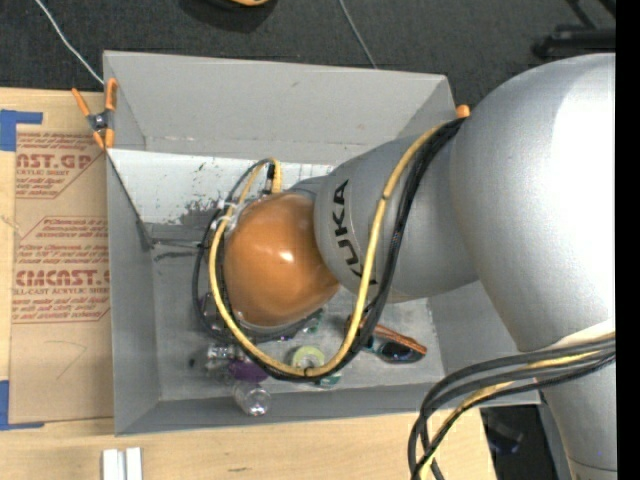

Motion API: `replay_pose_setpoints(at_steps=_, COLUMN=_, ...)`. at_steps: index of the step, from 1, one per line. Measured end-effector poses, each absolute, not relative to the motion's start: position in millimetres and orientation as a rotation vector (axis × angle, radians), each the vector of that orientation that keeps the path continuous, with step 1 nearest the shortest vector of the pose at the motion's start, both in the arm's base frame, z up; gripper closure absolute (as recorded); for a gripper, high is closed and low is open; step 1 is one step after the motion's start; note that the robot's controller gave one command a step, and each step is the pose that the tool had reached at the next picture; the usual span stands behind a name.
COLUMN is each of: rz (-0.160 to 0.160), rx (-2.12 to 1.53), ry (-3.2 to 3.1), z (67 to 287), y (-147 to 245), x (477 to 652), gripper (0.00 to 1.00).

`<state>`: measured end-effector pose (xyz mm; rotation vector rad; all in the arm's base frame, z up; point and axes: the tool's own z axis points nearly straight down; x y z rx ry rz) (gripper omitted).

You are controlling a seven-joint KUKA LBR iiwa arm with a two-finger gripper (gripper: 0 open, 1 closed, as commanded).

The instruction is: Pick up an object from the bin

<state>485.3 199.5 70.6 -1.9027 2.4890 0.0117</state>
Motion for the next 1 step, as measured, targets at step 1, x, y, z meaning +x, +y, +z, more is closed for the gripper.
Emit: replay_pose_setpoints(at_steps=1, rz=0.012, rx=-1.905, ry=2.487, z=76.0, y=192.1, x=480.8, gripper=1.0)
